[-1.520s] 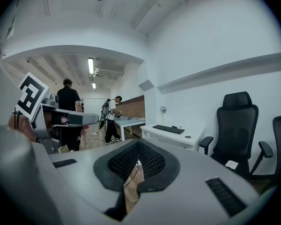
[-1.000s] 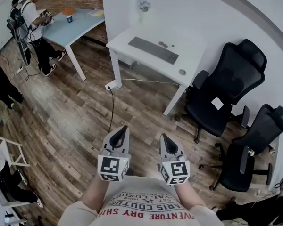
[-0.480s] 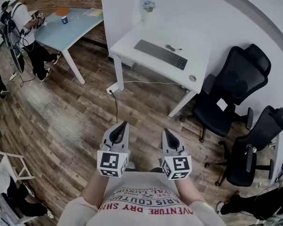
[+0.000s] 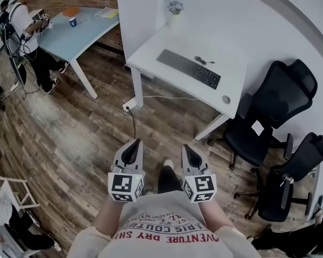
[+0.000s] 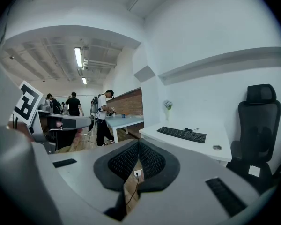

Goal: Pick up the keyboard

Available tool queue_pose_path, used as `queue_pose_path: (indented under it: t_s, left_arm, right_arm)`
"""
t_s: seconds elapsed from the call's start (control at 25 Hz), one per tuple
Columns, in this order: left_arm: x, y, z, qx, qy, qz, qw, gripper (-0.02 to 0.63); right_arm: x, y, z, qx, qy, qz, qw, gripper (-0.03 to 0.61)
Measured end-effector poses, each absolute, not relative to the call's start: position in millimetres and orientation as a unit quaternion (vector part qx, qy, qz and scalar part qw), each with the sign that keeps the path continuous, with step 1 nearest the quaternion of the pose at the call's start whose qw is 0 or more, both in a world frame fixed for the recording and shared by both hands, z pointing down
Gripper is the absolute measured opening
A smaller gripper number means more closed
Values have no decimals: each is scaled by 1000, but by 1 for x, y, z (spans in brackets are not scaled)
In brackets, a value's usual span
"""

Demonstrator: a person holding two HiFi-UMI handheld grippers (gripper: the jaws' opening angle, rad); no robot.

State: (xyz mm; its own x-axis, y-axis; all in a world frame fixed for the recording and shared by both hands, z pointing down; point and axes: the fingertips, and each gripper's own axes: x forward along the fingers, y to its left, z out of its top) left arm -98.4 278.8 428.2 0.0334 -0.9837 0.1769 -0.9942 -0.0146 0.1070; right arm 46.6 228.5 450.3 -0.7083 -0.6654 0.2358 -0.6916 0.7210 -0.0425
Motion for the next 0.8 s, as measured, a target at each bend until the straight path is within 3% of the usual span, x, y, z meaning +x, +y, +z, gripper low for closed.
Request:
queue_pose_path:
  t_s: [0.8]
  left_arm:
    - [-93, 25, 411, 711, -696, -8, 101, 28]
  right_arm:
    - [42, -28, 457, 329, -937, 71, 95, 25]
